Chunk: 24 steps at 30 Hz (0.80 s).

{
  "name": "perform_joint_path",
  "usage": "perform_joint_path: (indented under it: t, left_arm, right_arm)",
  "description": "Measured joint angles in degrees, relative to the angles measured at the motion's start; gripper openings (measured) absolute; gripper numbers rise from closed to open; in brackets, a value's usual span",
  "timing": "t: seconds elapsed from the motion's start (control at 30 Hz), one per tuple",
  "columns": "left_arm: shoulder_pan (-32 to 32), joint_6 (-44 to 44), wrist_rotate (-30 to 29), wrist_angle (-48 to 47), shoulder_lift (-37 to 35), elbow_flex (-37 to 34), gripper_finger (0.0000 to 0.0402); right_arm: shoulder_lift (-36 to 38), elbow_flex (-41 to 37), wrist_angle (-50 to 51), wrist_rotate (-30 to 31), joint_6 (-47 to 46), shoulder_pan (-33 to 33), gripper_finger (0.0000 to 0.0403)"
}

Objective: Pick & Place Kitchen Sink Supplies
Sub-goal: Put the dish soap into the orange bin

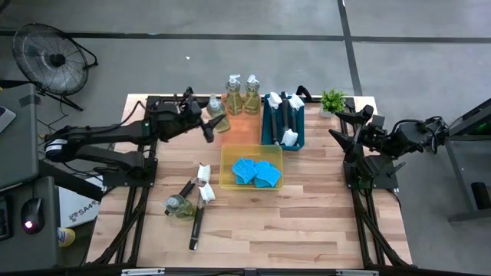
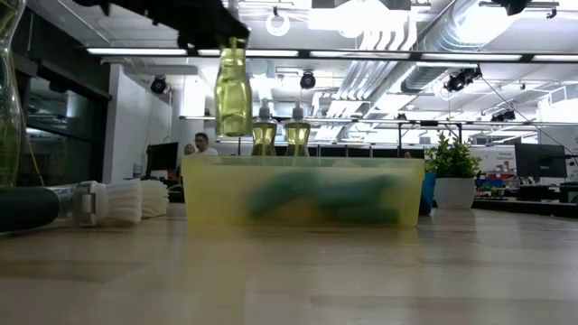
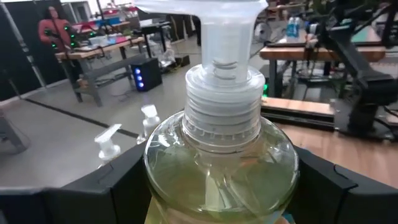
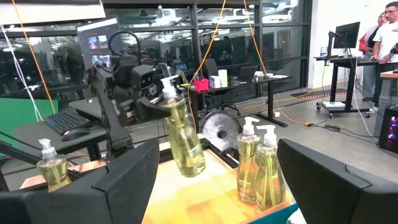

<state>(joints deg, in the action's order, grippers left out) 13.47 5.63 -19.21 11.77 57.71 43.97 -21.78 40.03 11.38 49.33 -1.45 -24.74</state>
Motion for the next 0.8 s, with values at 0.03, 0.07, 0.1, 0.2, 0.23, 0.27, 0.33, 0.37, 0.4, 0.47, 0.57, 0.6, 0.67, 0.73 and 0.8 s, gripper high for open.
perform_joint_path:
  t: [0.03, 0.07, 0.1, 0.2, 0.23, 0.27, 0.33, 0.37, 0.4, 0.47, 0.57, 0.6, 0.67, 0.73, 0.8]
  left_arm:
    - [0.00, 0.03, -0.66, 0.82, 1.45, 0.53, 0.0287]
    - [0.00, 0.17, -1.16, 1.41, 2.99, 1.10, 0.0287]
    - [0.00, 0.10, -1.38, 1.98, 4.32, 1.59, 0.0287]
    - [0.00, 0.13, -1.76, 4.28, 8.33, 3.13, 0.0287]
    - [0.00, 0.03, -1.53, 5.09, 9.39, 3.55, 0.0287]
    - [0.00, -0.08, -1.17, 5.98, 10.52, 3.91, 0.0287]
    - [0.00, -0.30, -1.34, 8.14, 13.08, 4.48, 0.0287]
    - [-0.07, -0.89, -2.34, 8.70, 14.19, 4.51, 0.0287]
    - [-0.07, -1.70, -3.64, 9.22, 15.43, 4.68, 0.0287]
    - [-0.02, -4.15, -5.81, 9.88, 17.58, 5.13, 0.0287]
    - [-0.16, -6.69, -8.80, 12.83, 20.31, 5.24, 0.0287]
    - [-0.49, -7.28, -10.09, 13.69, 21.14, 5.27, 0.0287]
    - [-1.03, -7.39, -12.81, 15.66, 22.89, 5.27, 0.0287]
    - [-1.81, -7.41, -14.35, 17.76, 24.47, 5.27, 0.0287]
    - [-2.59, -7.41, -14.81, 20.06, 25.74, 5.27, 0.0287]
  right_arm:
    - [0.00, 0.00, 0.00, 0.01, 0.00, -0.01, 0.0321]
    - [0.01, 0.00, 0.01, 0.01, 0.00, 0.00, 0.0321]
    - [0.00, 0.00, 0.02, -0.01, 0.02, 0.01, 0.0321]
    - [0.00, 0.00, 0.00, 0.01, 0.00, 0.01, 0.0321]
    - [0.02, 0.00, 0.02, 0.01, 0.02, 0.00, 0.0321]
    - [0.01, 0.00, 0.00, 0.01, 0.00, 0.01, 0.0321]
    - [0.01, 0.00, 0.02, -0.01, 0.01, 0.01, 0.0321]
    - [0.00, 0.01, 0.02, 0.00, 0.01, 0.00, 0.0321]
    - [0.01, 0.00, 0.00, 0.01, 0.01, 0.01, 0.0321]
    - [0.02, 0.00, 0.02, 0.00, 0.00, -0.01, 0.0321]
    - [0.00, 0.00, 0.02, 0.00, 0.02, 0.01, 0.0321]
    - [0.00, 0.00, 0.02, 0.01, 0.00, 0.00, 0.0321]
    - [0.01, 0.00, 0.02, 0.01, 0.00, -0.01, 0.0321]
    - [0.02, 0.00, 0.01, 0.00, 0.01, 0.01, 0.0321]
    - [0.02, 0.00, 0.02, 0.00, 0.00, 0.01, 0.0321]
